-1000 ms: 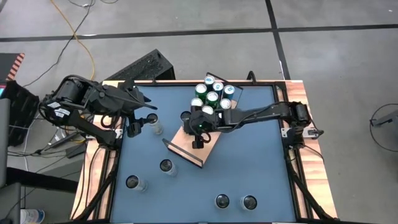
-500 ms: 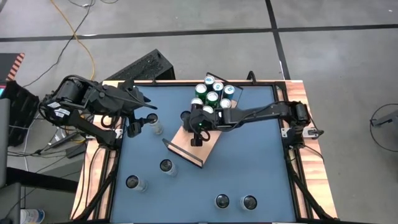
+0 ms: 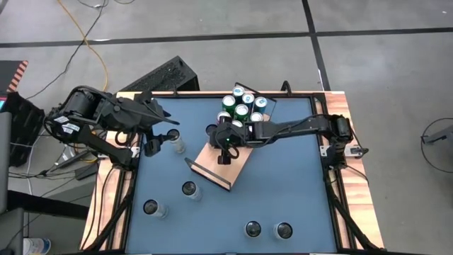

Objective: Place canned beverage on shelf
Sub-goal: Put the right white yellow soda can on the shelf, then put the top white yellow soda can on the shelf aligned with the other white yellow soda can

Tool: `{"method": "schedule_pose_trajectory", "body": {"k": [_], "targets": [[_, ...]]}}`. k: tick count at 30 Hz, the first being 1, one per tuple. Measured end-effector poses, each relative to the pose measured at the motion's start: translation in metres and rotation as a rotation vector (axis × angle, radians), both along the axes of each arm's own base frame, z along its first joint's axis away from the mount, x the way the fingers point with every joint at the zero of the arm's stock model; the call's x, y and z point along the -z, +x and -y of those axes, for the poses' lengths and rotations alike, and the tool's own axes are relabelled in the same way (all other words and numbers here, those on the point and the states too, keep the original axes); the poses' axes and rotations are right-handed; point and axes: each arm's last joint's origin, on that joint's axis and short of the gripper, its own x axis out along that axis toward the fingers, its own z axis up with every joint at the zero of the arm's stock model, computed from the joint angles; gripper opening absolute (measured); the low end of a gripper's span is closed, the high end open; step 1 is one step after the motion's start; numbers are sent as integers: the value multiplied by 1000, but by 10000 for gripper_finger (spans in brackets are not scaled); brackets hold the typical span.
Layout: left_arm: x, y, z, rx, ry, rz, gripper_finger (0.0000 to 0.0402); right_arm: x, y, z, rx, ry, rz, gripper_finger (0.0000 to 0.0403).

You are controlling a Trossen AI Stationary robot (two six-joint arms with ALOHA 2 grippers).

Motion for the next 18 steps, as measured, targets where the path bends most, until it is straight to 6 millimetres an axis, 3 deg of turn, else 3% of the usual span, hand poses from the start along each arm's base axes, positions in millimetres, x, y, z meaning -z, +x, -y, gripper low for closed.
{"method": "schedule_pose_trajectory", "body": {"k": [6, 9, 14, 18], "targets": [[3, -2, 0, -20, -15, -29, 334, -2, 0, 0, -14, 8, 8, 0], [5, -4, -1, -37, -21, -56, 334, -13, 2, -3, -42, 28, 38, 0], [7, -5, -3, -78, 54, -77, 334, -48, 6, -11, -166, 67, 104, 0], [16, -17, -7, -110, 126, -87, 334, -90, 2, -11, -225, 16, 137, 7]]}}
